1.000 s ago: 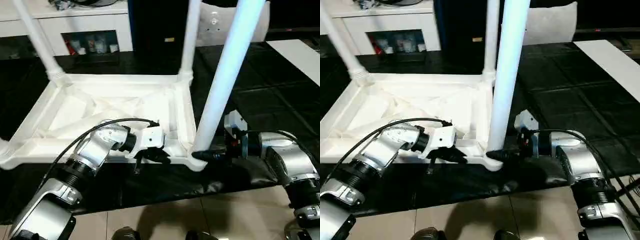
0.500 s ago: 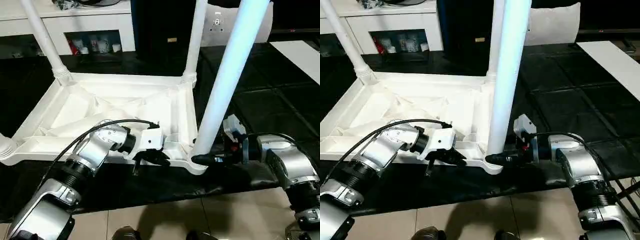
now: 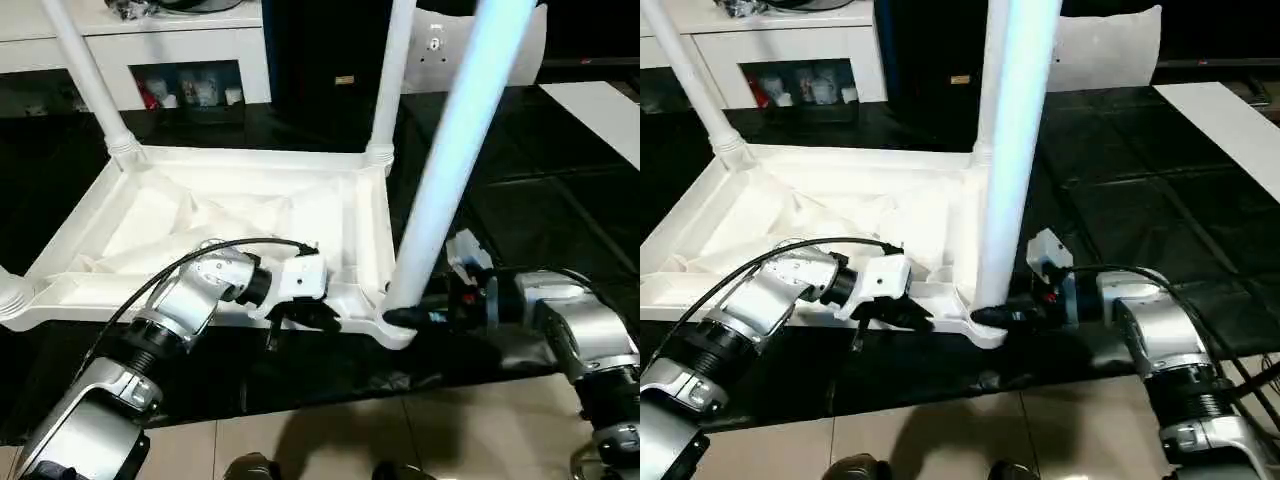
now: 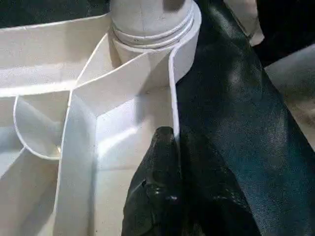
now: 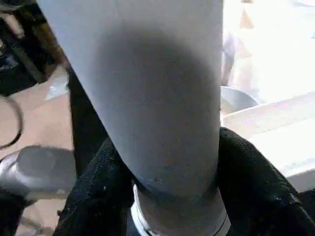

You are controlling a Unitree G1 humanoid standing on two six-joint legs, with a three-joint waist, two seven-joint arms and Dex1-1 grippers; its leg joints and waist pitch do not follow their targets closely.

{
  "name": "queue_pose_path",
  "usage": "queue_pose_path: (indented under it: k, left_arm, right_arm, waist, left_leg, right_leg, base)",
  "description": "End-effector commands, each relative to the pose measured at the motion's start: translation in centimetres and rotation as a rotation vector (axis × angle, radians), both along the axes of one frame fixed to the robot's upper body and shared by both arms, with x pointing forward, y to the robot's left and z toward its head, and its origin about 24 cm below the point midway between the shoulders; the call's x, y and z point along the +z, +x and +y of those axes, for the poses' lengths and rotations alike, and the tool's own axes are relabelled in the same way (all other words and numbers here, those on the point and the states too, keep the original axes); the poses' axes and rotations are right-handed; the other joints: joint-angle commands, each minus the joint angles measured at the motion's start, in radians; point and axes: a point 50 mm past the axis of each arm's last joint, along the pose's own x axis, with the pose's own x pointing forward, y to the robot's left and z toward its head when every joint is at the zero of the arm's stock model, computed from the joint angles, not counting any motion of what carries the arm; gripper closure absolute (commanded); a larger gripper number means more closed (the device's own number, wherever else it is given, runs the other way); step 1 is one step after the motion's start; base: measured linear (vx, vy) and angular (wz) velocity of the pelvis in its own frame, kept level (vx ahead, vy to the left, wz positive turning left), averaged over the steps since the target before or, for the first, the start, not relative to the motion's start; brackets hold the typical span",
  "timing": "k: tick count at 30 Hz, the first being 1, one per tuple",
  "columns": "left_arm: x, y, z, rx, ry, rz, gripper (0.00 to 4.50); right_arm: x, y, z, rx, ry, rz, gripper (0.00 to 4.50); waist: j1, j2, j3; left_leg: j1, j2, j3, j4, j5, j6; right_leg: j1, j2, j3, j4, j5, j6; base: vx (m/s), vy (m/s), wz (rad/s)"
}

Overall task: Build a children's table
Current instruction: Rotate leg to tighten

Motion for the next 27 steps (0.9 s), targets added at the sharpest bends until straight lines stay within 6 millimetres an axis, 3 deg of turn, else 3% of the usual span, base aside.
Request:
queue_pose_path:
  k: [1,2,3,4,5,6,7,8,9,10,11,12,13,14,15,16,17,18,19,20,21,22,23,24,25,27]
  left_arm:
    - [-0.2,0.1,-2.1,0.041,-0.028,0.013,4.50]
    - [0.0,1.0,-2.9,0.159,-0.052,-0.002,4.50]
    - [0.0,1.1,-3.0,0.171,-0.055,-0.003,4.50]
    - [0.1,1.6,-3.5,0.230,-0.071,-0.007,4.50]
    - [0.2,1.7,-3.8,0.253,-0.080,0.001,4.50]
    - [0.3,1.8,-4.0,0.267,-0.085,0.002,4.50]
    - [0.4,2.1,-4.4,0.304,-0.099,0.005,4.50]
    - [0.6,2.3,-4.8,0.335,-0.108,0.010,4.50]
    - [0.9,2.5,-5.5,0.376,-0.119,0.002,4.50]
    - [1.2,2.7,-6.1,0.410,-0.131,-0.003,4.50]
    - [1.4,2.8,-6.5,0.427,-0.137,-0.006,4.50]
    - [1.7,2.8,-6.9,0.435,-0.147,-0.008,4.50]
    - [1.9,2.8,-7.3,0.440,-0.155,-0.010,4.50]
    - [2.0,2.8,-7.5,0.439,-0.159,-0.012,4.50]
    - [2.0,2.8,-7.5,0.439,-0.159,-0.012,4.50]
    - [2.0,2.8,-7.5,0.442,-0.160,-0.015,4.50]
    - [2.0,2.8,-7.4,0.447,-0.159,-0.018,4.50]
    - [1.9,2.9,-7.3,0.450,-0.155,-0.022,4.50]
    - [1.7,2.9,-6.8,0.459,-0.142,-0.028,4.50]
    - [1.6,2.9,-6.5,0.458,-0.135,-0.031,4.50]
    - [1.5,2.9,-6.2,0.467,-0.128,-0.029,4.50]
    - [1.4,2.9,-6.0,0.473,-0.122,-0.028,4.50]
    - [1.4,3.0,-5.9,0.477,-0.120,-0.028,4.50]
    - [1.3,3.0,-5.7,0.480,-0.119,-0.028,4.50]
    - [1.1,3.0,-5.3,0.478,-0.109,-0.035,4.50]
    - [1.0,2.9,-4.8,0.462,-0.096,-0.048,4.50]
  right_arm:
    - [-0.4,1.3,0.6,-0.181,-0.015,0.007,2.41]
    - [-0.8,2.1,1.4,-0.297,-0.046,0.007,2.42]
    - [-0.8,2.2,1.5,-0.309,-0.049,0.007,2.43]
    - [-1.0,2.6,2.0,-0.378,-0.062,0.014,2.44]
    - [-1.2,2.9,2.3,-0.424,-0.072,0.023,2.45]
    - [-1.3,3.0,2.4,-0.448,-0.072,0.028,2.47]
    - [-1.4,3.3,2.8,-0.508,-0.072,0.041,2.48]
    - [-1.6,3.5,3.1,-0.551,-0.069,0.057,2.49]
    - [-1.7,3.8,3.8,-0.610,-0.084,0.057,2.49]
    - [-1.9,4.1,4.4,-0.672,-0.088,0.064,2.49]
    - [-1.9,4.2,4.7,-0.708,-0.092,0.068,2.49]
    - [-1.9,4.6,4.9,-0.762,-0.082,0.065,2.49]
    - [-1.9,5.0,5.0,-0.815,-0.062,0.068,2.49]
    - [-1.8,5.2,5.1,-0.830,-0.051,0.055,2.49]
    - [-1.7,5.2,5.1,-0.831,-0.050,0.053,2.49]
    - [-1.6,5.3,5.2,-0.828,-0.031,0.039,2.49]
    - [-1.4,5.4,5.2,-0.826,-0.011,0.030,1.95]
    - [-1.2,5.4,5.2,-0.824,0.009,0.022,1.81]
    - [-0.7,5.4,5.0,-0.806,0.045,-0.003,1.78]
    - [-0.5,5.4,4.9,-0.797,0.058,-0.016,1.78]
    - [-0.4,5.4,4.7,-0.793,0.063,-0.017,1.71]
    - [-0.4,5.3,4.5,-0.792,0.066,-0.014,1.47]
    - [-0.4,5.3,4.5,-0.793,0.066,-0.011,1.38]
    - [-0.4,5.2,4.2,-0.778,0.063,-0.026,1.38]
    - [-0.4,5.1,3.6,-0.758,0.057,-0.044,1.26]
    - [-0.4,5.0,2.9,-0.742,0.054,-0.053,1.04]
  waist:
    - [-0.009,-0.015,-0.067]
    - [-0.018,-0.020,-0.059]
    - [-0.025,-0.018,-0.053]
    - [-0.041,-0.017,-0.053]
    - [-0.053,-0.007,-0.055]
    - [-0.065,-0.001,-0.055]
    - [-0.079,0.013,-0.058]
    - [-0.090,0.024,-0.056]
    - [-0.092,0.024,-0.055]
    - [-0.092,0.008,-0.047]
    - [-0.099,-0.029,-0.041]
    - [-0.107,-0.041,-0.026]
    - [-0.127,-0.024,-0.037]
    - [-0.146,0.028,-0.047]
    - [-0.111,0.058,-0.037]
    - [-0.081,0.067,-0.042]
    - [-0.145,0.003,-0.057]
    - [-0.103,-0.020,-0.067]
    - [-0.073,-0.041,-0.068]
    - [-0.059,-0.031,-0.084]
    - [-0.054,-0.025,-0.090]
    - [-0.054,-0.016,-0.098]
    - [-0.055,-0.017,-0.105]
    - [-0.050,-0.018,-0.101]
    - [-0.045,-0.020,-0.098]
    - [-0.038,-0.020,-0.091]
  left_leg:
    - [0.017,0.034,-0.011,-0.073,-0.244,0.048]
    - [0.023,0.025,-0.012,-0.068,-0.282,0.029]
    - [0.032,0.021,-0.012,-0.065,-0.307,0.020]
    - [0.044,0.012,-0.015,-0.052,-0.352,0.008]
    - [0.051,0.019,-0.022,-0.054,-0.378,0.009]
    - [0.047,0.032,-0.029,-0.063,-0.408,0.012]
    - [0.026,0.065,-0.047,-0.090,-0.469,0.013]
    - [0.022,0.112,-0.066,-0.134,-0.594,0.003]
    - [0.018,0.123,-0.078,-0.153,-0.652,-0.011]
    - [0.034,0.101,-0.061,-0.157,-0.720,-0.041]
    - [0.092,0.008,-0.026,-0.071,-0.598,-0.043]
    - [0.132,-0.035,-0.005,0.008,-0.487,-0.028]
    - [0.104,-0.035,-0.002,0.036,-0.375,0.008]
    - [0.027,0.053,-0.056,-0.037,-0.500,0.008]
    - [-0.062,0.116,-0.086,-0.138,-0.686,-0.013]
    - [0.026,0.080,-0.056,-0.175,-0.793,-0.051]
    - [0.086,0.055,-0.068,-0.114,-0.723,0.000]
    - [0.001,0.000,-0.067,-0.059,-0.485,-0.068]
    - [-0.002,-0.001,-0.050,-0.038,-0.242,-0.016]
    - [-0.030,0.008,-0.054,-0.051,-0.045,0.016]
    - [-0.030,0.013,-0.056,-0.050,0.046,0.034]
    - [-0.019,0.010,-0.054,-0.034,0.191,0.072]
    - [-0.015,0.007,-0.053,-0.027,0.254,0.100]
    - [-0.014,0.004,-0.048,-0.024,0.297,0.159]
    - [-0.015,0.005,-0.043,-0.026,0.245,0.200]
    - [-0.012,0.015,-0.037,-0.033,0.119,0.212]
  right_leg:
    - [0.063,-0.053,0.047,-0.099,-0.542,-0.063]
    - [0.061,-0.053,0.035,-0.113,-0.626,-0.030]
    - [0.056,-0.049,0.024,-0.128,-0.680,-0.007]
    - [0.054,-0.049,0.001,-0.150,-0.749,0.043]
    - [0.066,-0.051,-0.022,-0.165,-0.740,0.064]
    - [0.077,-0.049,-0.029,-0.164,-0.709,0.067]
    - [0.106,-0.047,-0.022,-0.138,-0.621,0.064]
    - [0.119,-0.042,0.008,-0.065,-0.452,0.019]
    - [0.125,-0.043,0.025,-0.026,-0.370,-0.005]
    - [0.100,-0.045,0.049,-0.029,-0.351,-0.041]
    - [0.036,-0.056,0.014,-0.153,-0.719,0.015]
    - [-0.013,-0.058,-0.037,-0.222,-0.915,0.071]
    - [0.036,-0.072,-0.099,-0.249,-0.987,0.153]
    - [0.151,-0.067,-0.132,-0.147,-0.762,0.178]
    - [0.213,-0.054,-0.040,0.107,-0.485,0.073]
    - [0.086,0.000,0.008,0.073,-0.171,-0.019]
    - [0.061,-0.024,0.050,0.028,-0.168,-0.047]
    - [0.127,-0.097,0.046,-0.048,-0.661,0.013]
    - [0.102,-0.121,0.080,-0.077,-0.725,0.022]
    - [0.125,-0.096,0.077,-0.039,-0.462,-0.033]
    - [0.120,-0.083,0.074,-0.018,-0.283,-0.071]
    - [0.103,-0.054,0.070,0.013,0.029,-0.157]
    - [0.103,-0.048,0.070,0.028,0.158,-0.198]
    - [0.099,-0.044,0.067,0.034,0.284,-0.264]
    - [0.101,-0.048,0.065,0.029,0.268,-0.296]
    - [0.101,-0.055,0.065,0.012,0.127,-0.297]
  base:
    - [0.000,0.000,0.00]
    - [0.000,0.000,0.00]
    - [0.000,0.000,0.00]
    - [0.000,0.000,0.00]
    - [0.000,0.000,0.00]
    - [-0.006,0.064,-0.07]
    - [-0.006,0.064,-0.07]
    - [-0.014,0.052,-0.09]
    - [0.000,0.000,0.00]
    - [0.000,0.000,0.00]
    - [0.000,0.000,0.00]
    - [0.000,0.000,0.00]
    - [0.000,0.000,0.00]
    - [0.125,0.066,-0.35]
    - [0.274,0.107,-0.05]
    - [0.274,0.107,-0.05]
    - [0.129,0.009,-0.15]
    - [0.019,-0.051,-0.25]
    - [0.019,-0.051,-0.25]
    - [0.057,-0.050,-0.03]
    - [0.068,-0.041,-0.06]
    - [0.068,-0.041,-0.06]
    - [0.056,-0.020,0.00]
    - [0.000,0.000,0.00]
    - [0.000,0.000,0.00]
    - [0.000,0.000,0.00]
